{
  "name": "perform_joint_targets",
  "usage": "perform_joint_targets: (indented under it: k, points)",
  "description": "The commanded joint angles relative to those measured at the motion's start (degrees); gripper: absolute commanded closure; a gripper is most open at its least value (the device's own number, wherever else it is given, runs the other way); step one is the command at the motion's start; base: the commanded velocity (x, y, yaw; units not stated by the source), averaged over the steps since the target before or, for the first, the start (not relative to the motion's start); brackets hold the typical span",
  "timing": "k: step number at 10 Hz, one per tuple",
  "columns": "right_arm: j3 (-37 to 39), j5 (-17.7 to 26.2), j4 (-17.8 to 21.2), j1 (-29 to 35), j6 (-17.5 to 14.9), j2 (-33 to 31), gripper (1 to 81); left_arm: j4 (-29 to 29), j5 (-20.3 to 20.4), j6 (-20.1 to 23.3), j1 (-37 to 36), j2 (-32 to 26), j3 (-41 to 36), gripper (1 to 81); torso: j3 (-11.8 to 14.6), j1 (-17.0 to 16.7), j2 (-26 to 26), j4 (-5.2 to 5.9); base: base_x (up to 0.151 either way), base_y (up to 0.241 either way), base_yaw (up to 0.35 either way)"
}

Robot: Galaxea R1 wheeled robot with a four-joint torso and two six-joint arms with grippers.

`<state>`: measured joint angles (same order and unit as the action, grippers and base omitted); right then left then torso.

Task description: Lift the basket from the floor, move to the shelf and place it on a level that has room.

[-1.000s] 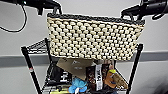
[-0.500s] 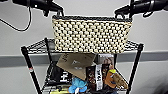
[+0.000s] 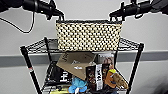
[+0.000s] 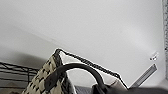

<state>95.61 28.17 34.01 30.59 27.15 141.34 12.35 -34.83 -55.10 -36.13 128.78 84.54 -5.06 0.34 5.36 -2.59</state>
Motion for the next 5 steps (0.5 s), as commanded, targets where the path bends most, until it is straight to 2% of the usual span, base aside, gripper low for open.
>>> perform_joint_targets:
  k: [1,5]
  points:
    - [8.5,-3.7,-1.1,8.3,-4.6,4.9,81.1,-3.6,3.3,1.8,-7.4,5.4,7.6,81.1,0.0,0.0,0.0,0.0,0.0,0.0,0.0]
    - [17.2,-3.6,-1.1,5.0,-8.5,6.8,81.1,-4.0,3.3,4.3,-4.1,9.8,16.2,81.1,0.0,0.0,0.0,0.0,0.0,0.0,0.0]
